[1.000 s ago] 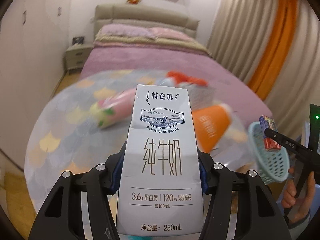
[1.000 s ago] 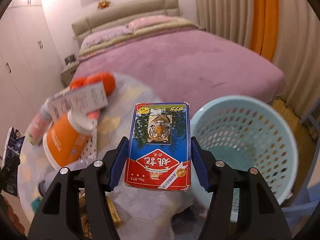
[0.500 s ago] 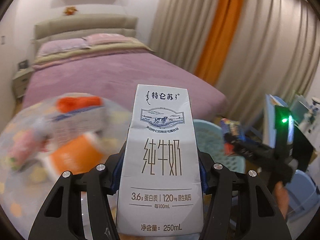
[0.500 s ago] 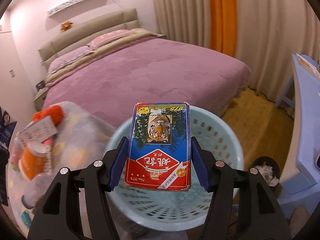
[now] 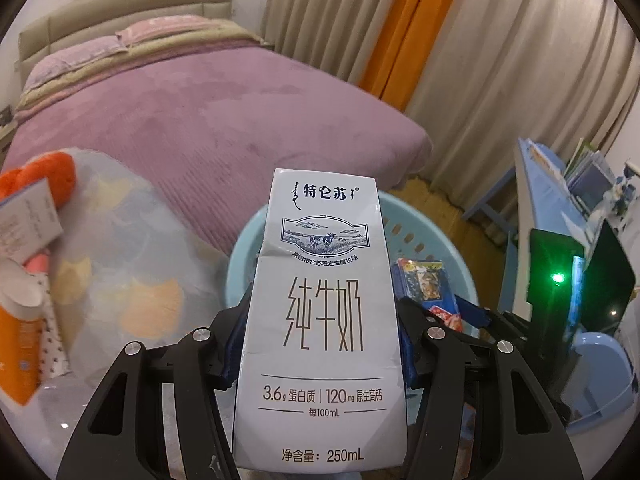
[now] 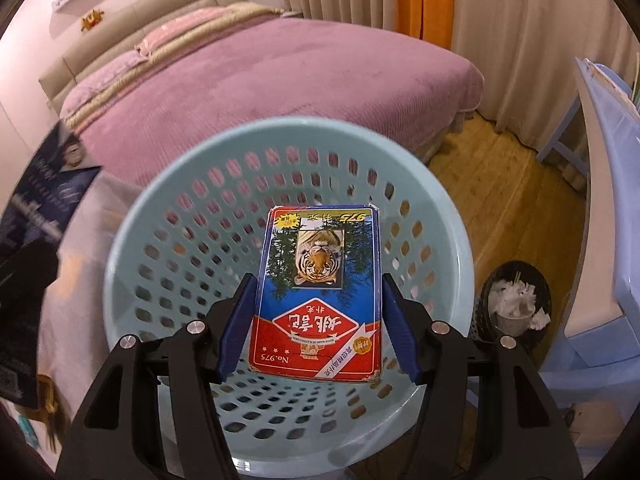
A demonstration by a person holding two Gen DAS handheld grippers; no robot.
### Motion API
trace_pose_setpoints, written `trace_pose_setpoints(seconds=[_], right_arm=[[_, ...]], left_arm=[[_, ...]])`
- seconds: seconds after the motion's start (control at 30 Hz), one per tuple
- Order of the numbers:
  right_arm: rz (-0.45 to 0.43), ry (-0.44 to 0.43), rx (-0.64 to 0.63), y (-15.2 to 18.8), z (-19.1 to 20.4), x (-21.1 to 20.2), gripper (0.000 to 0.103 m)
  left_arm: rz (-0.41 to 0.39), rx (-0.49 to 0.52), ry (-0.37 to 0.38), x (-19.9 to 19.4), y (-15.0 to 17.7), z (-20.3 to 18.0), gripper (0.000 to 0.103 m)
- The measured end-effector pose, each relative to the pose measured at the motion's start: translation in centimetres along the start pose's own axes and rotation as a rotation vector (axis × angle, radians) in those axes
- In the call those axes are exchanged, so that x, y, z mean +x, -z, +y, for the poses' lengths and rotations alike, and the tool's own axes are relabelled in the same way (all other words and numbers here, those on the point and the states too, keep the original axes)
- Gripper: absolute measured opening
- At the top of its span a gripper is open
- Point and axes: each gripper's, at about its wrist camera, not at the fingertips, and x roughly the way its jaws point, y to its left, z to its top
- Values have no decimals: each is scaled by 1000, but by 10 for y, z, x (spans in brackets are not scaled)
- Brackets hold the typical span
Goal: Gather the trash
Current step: 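Drop the red card box into the basket with right tool while left holds carton, then drop the white milk carton into the blue basket with the left tool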
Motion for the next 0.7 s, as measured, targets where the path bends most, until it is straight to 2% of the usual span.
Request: trace_pose_setpoints(seconds=[0.13,0.23,0.27,0.5,0.7], right_arm=[[23,3,2,3,-3,4,59],[21,-6,7,4,-5,2,61],[17,-9,10,4,-6,0,65],[-31,-37,11,4,-2,-23,66],[-97,-88,-37,5,20,-57,66]], left_arm=[[27,6,12,8,7,-1,57],[15,18,10,-1,10,-3,71],[2,21,11,-5,10,-2,74],[-64,22,13,-35,12,2,74],[-141,11,13,-73,17,8,74]])
